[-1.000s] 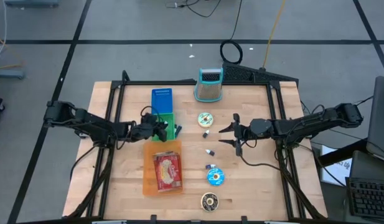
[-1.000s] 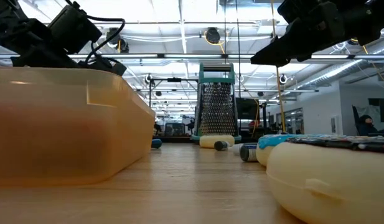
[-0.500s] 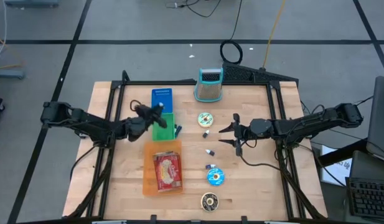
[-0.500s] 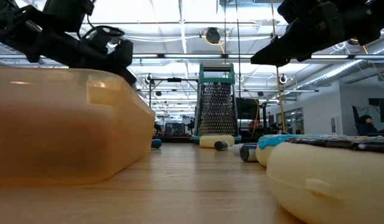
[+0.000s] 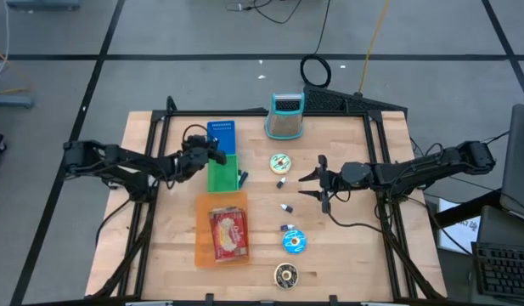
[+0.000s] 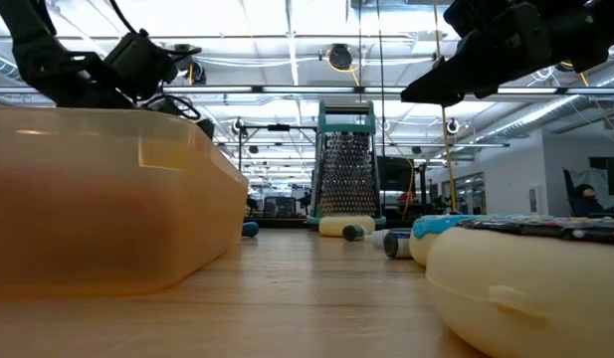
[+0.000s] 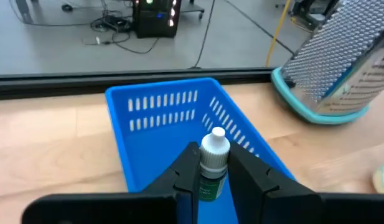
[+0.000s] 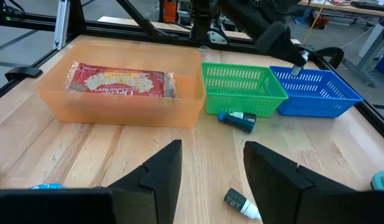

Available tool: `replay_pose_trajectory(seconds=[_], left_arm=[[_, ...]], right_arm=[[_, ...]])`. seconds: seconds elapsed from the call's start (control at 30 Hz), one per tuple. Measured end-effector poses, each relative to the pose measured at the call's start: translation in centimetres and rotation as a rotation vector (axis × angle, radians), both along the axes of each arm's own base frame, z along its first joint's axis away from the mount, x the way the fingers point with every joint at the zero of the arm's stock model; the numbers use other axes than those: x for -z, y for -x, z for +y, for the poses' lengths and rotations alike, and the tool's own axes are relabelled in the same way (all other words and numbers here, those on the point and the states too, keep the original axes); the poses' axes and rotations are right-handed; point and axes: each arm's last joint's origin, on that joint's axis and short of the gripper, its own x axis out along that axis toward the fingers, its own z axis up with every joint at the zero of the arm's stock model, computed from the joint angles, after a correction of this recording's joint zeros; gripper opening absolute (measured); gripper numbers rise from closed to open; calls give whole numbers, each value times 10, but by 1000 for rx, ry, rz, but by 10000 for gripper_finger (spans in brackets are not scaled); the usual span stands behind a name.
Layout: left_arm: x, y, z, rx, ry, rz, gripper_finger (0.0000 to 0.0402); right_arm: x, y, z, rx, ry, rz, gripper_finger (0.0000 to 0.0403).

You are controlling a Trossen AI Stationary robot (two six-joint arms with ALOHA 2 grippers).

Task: Pick & Place Food Item
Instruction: Put the green food coloring bottle into the blue bin, then put the large blue food coloring bottle into the blue bin

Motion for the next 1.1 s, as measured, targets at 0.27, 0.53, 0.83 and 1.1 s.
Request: replay_pose_trajectory(seconds=[0.27, 0.53, 0.83, 1.1], left_arm=[[-3, 0, 8, -18, -29, -10, 58], [-2, 5, 21, -35, 22, -52, 108], [-2, 5, 23, 8, 29, -38, 258], [-30, -6, 15, 267, -5, -290, 300]], right_arm=[[0, 0, 0, 0, 1, 0, 160], [0, 0, 0, 0, -1, 0, 160], [0, 0, 0, 0, -2, 0, 160], [0, 0, 2, 5, -76, 1, 160]])
